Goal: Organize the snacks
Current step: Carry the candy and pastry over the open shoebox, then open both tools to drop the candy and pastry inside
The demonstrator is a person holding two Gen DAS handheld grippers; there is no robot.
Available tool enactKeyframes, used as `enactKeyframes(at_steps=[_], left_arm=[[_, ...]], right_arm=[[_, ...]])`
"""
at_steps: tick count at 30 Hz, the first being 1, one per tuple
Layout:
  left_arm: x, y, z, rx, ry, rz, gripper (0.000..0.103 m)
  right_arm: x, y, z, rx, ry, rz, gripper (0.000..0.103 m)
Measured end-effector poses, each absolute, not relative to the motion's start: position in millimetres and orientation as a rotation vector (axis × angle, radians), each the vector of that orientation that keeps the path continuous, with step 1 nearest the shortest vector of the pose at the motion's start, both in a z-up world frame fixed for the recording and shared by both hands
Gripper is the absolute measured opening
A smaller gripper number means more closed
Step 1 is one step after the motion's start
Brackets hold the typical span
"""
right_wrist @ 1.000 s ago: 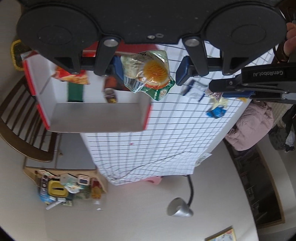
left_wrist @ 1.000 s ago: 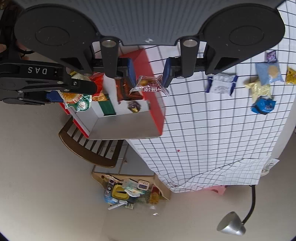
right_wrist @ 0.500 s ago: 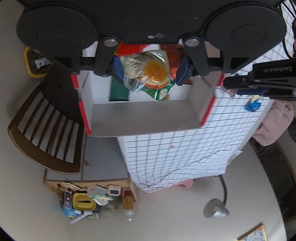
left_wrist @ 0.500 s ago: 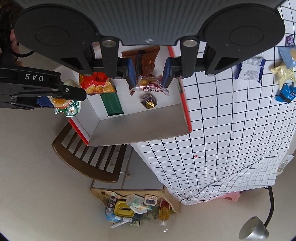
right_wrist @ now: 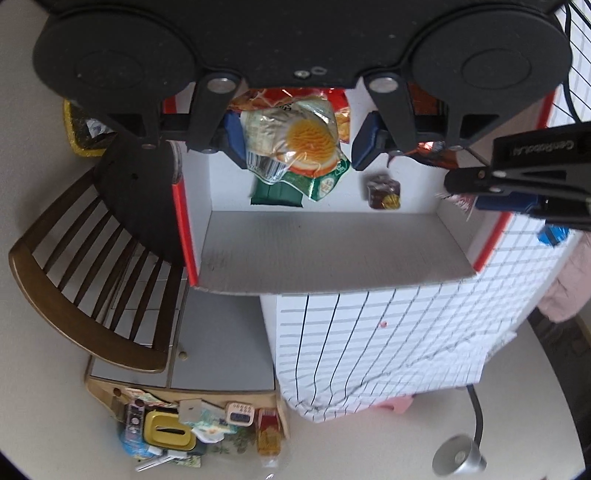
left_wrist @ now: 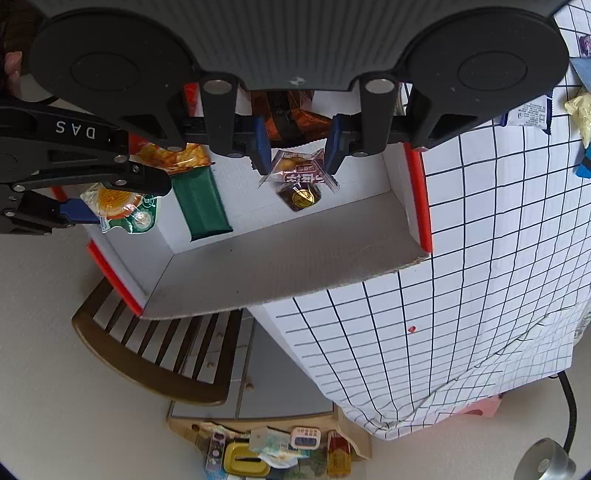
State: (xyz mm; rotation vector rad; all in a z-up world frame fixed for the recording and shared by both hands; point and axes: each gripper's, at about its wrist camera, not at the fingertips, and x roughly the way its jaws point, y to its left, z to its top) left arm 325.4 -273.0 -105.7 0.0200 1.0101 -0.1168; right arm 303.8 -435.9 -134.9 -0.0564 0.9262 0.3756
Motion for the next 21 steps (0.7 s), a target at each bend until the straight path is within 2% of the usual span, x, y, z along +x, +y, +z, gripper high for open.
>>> enactKeyframes(at_steps=[18, 21], left_arm=[[350, -284, -140, 0.065, 1.105, -0.102, 0.031], [350, -281, -139, 0.052, 1.106, -0.104, 0.034]], right_arm=[[323, -426, -153, -0.144, 0.951, 0.383, 0.065], [324, -427, -154, -0.142, 0.954, 0.385, 0.066]])
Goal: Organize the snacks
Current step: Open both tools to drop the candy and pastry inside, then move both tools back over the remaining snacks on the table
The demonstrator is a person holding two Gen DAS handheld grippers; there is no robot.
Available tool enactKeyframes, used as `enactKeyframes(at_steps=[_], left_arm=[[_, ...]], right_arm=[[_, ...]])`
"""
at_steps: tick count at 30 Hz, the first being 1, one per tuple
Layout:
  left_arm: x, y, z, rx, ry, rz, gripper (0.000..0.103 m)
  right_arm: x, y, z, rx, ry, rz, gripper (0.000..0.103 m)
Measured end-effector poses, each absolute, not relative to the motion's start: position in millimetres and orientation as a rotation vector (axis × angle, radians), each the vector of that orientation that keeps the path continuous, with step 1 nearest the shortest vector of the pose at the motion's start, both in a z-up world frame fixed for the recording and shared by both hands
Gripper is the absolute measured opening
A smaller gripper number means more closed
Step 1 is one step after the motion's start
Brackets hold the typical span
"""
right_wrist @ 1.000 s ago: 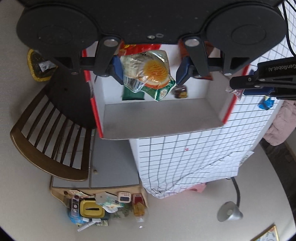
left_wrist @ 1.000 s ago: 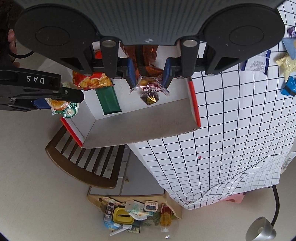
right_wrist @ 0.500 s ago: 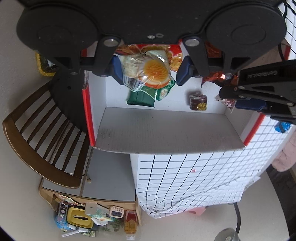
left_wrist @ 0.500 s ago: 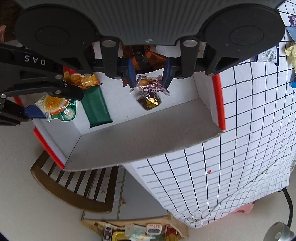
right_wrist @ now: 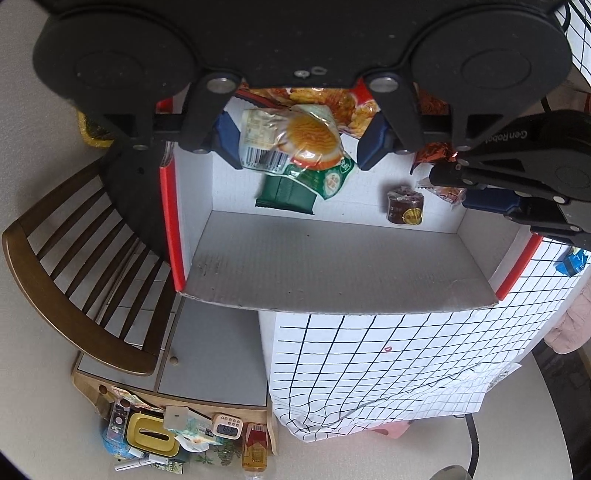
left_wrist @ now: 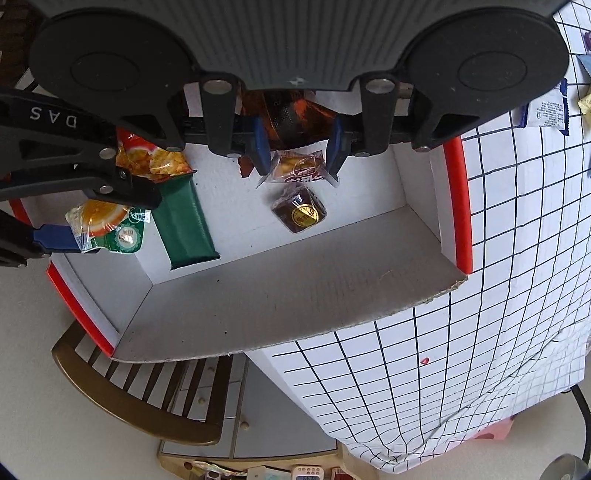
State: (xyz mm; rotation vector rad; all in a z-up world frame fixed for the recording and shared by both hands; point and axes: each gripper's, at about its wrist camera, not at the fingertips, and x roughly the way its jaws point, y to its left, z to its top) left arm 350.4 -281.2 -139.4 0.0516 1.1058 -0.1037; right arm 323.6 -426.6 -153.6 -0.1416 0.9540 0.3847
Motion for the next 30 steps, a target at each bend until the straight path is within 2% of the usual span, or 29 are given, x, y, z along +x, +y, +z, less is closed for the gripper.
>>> enactKeyframes(at_steps=[1, 2, 3, 6, 12, 15, 24, 30], left_arm=[[350, -281, -139, 0.052, 1.105, -0.104, 0.042], [349, -280, -137, 0.049, 1.097, -0.105, 0.045], [348, -279, -136, 0.043, 1.091, -0.110, 0.046], [344, -277, -130, 0.026, 1.077, -0.110, 0.049], [333, -268, -116, -0.007, 1.037, -0.109, 0.050], [324, -262, -107, -0.030, 1.013, -0.112, 0.056], [291, -248, -72, -0.063, 0.927, -0.132, 0.056], [268, -236, -49, -0.085, 0.861, -0.145, 0.062]], right_arm=[[324, -427, -154, -0.140, 0.954, 0.384, 0.067], [323, -427, -153, -0.139, 0.954, 0.382, 0.069], [323, -426, -153, -0.138, 0.951, 0.378, 0.075], [321, -428, -150, -0.126, 0.938, 0.376, 0.077], [311, -430, -139, -0.100, 0.924, 0.396, 0.080], [302, -432, -129, -0.085, 0.906, 0.411, 0.084], [269, -434, -90, -0.049, 0.821, 0.469, 0.088], [247, -429, -69, -0.022, 0.771, 0.500, 0.090]])
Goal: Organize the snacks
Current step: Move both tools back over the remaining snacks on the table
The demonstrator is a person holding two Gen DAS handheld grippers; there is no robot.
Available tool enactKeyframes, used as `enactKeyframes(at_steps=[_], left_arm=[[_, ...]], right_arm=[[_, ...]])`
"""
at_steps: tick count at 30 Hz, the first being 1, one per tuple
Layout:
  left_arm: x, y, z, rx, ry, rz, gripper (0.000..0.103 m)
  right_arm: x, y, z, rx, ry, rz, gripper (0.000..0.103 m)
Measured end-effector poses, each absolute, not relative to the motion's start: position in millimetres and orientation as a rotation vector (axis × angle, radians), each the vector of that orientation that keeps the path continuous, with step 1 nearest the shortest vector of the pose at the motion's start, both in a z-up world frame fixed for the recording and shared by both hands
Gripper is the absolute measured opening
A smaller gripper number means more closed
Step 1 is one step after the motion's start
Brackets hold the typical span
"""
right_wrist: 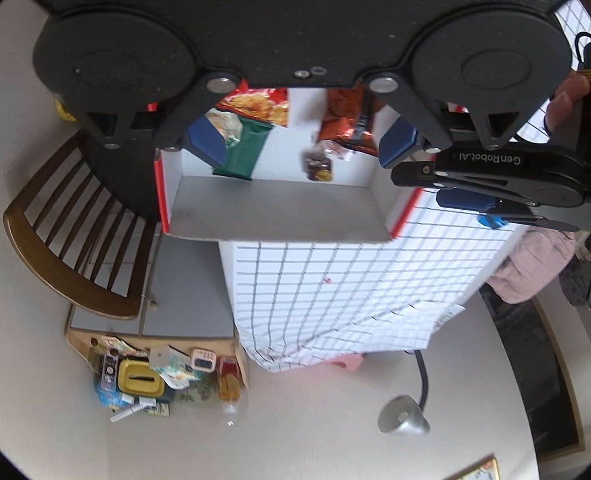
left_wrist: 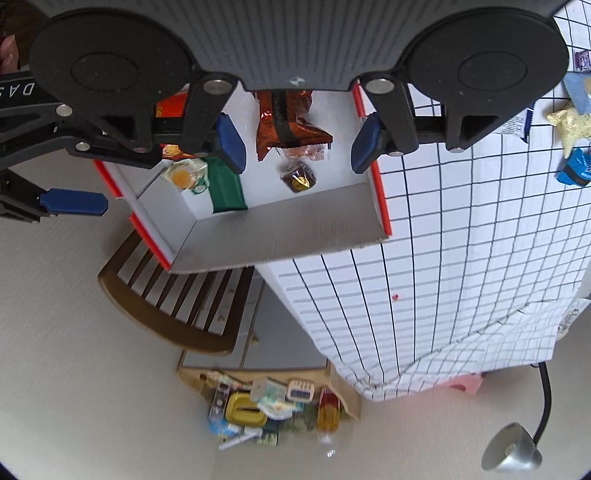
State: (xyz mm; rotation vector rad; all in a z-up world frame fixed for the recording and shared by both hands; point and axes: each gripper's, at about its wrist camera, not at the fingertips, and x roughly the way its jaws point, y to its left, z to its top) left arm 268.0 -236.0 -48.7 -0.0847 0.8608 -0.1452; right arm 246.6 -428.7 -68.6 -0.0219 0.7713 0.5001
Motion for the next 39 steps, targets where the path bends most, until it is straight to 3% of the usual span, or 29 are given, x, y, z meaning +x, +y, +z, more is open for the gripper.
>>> enactKeyframes(at_steps=[5, 7, 22, 25, 39], left_arm=[[249, -222, -34, -0.098, 0.822, -0.151, 0.066], [240, -215, -30, -0.104, 0.808, -0.147, 0.068], [177, -120, -21, -0.176, 0.748, -0.084, 0.084], [168, -96, -23, -0.189, 0.735, -0.061, 0.091], [147, 24, -55, -0.255, 0.783, 0.106, 0.094]], right_arm=[[228, -420, -55, 0.003, 0.740, 0.525, 0.091], [221, -415, -51, 0.013, 0.727, 0.533, 0.100], [177, -340, -36, 0.018, 0.684, 0.652, 0.103], [174, -321, -39, 0.022, 0.691, 0.674, 0.103], [173, -223, -76, -0.043, 0.756, 0.747, 0.103]])
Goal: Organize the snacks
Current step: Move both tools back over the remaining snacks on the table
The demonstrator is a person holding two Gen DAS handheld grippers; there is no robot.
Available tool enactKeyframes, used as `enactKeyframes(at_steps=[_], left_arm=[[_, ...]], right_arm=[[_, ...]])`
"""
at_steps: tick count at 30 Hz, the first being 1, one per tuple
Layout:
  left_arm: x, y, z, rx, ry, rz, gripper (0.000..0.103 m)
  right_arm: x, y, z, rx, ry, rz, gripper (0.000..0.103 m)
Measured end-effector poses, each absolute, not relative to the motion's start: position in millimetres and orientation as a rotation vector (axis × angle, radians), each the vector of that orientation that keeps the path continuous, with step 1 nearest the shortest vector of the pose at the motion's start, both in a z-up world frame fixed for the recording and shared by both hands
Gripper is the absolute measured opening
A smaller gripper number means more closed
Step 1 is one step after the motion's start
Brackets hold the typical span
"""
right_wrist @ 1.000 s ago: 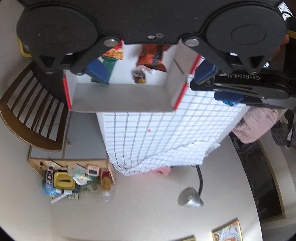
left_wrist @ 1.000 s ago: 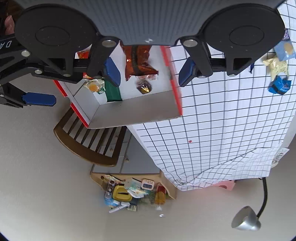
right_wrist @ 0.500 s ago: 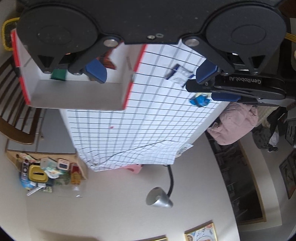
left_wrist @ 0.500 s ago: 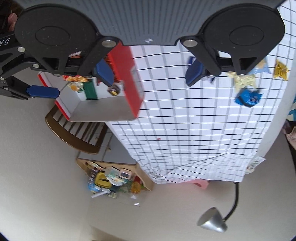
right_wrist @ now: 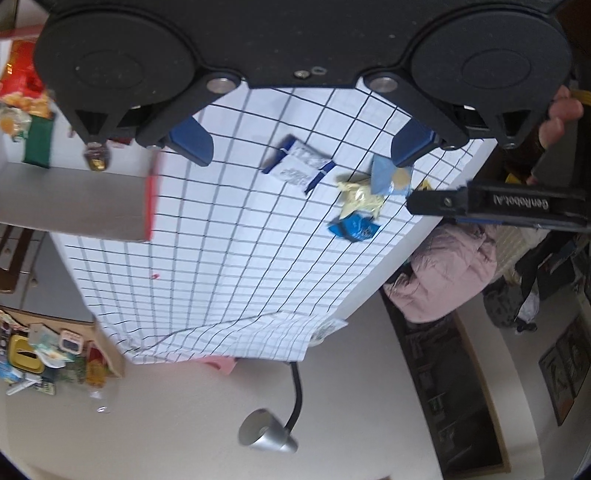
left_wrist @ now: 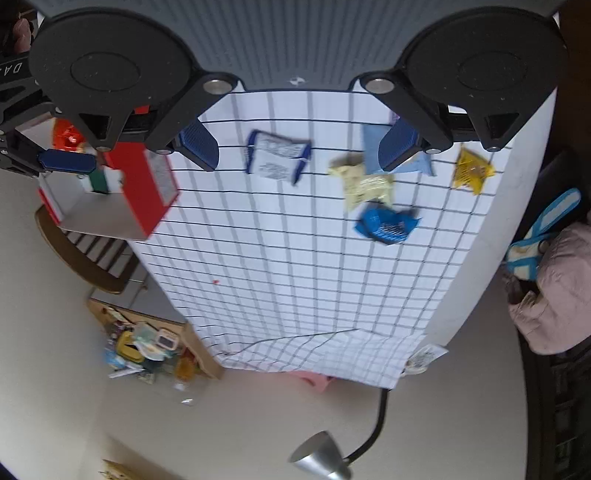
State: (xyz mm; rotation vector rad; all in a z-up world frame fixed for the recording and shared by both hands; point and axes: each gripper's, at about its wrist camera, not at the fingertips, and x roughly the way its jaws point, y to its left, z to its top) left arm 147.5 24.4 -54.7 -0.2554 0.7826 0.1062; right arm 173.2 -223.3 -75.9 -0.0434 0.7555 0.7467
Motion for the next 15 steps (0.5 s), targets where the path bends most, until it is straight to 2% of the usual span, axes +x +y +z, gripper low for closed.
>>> enactKeyframes(at_steps=[15], left_arm=[[175, 87, -124, -0.264, 0.932, 0.207, 0.094]], right_arm=[[203, -130, -132, -0.328, 0.815, 0.833, 0.102]])
